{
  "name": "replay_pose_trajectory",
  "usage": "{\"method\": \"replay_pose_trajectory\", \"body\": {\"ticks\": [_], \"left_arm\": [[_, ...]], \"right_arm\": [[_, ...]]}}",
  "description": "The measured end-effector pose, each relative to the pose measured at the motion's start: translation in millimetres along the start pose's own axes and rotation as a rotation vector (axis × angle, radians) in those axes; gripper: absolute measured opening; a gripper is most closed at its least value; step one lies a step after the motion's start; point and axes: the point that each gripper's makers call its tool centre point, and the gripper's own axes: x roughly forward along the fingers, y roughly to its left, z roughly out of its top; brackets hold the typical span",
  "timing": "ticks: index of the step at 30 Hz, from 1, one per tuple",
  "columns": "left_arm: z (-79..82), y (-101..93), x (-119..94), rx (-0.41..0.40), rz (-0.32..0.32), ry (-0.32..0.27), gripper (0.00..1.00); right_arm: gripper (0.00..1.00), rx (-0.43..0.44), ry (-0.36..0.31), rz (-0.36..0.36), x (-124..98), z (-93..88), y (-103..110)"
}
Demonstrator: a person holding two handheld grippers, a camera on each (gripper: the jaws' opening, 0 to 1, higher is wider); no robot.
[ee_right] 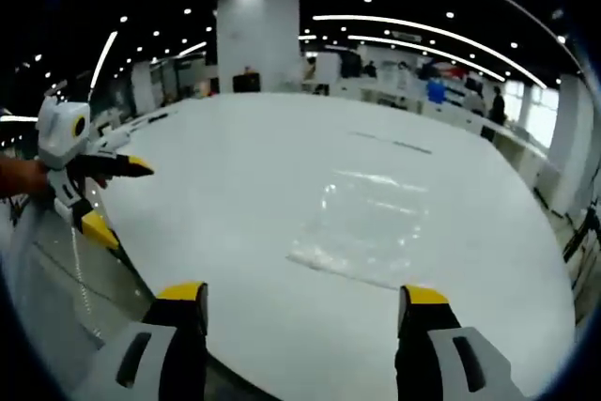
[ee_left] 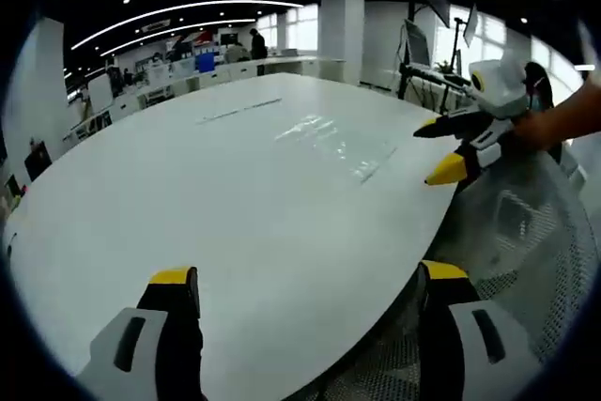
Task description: Open the resealable bag by pulling the two sides of the seal apart until the entire bag opening is separated and visibly accessible.
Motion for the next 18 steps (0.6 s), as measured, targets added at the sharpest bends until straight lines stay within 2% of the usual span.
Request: {"method": "replay_pose_trajectory", "body": {"ticks": [18], "left_arm": [[-2.2, 0.3, 0.1, -0.002, -0.004, 0.011, 0.92]], "right_arm": [[0.81, 0.006, -0.012, -0.011, -0.9, 2.4, -1.6]]}}
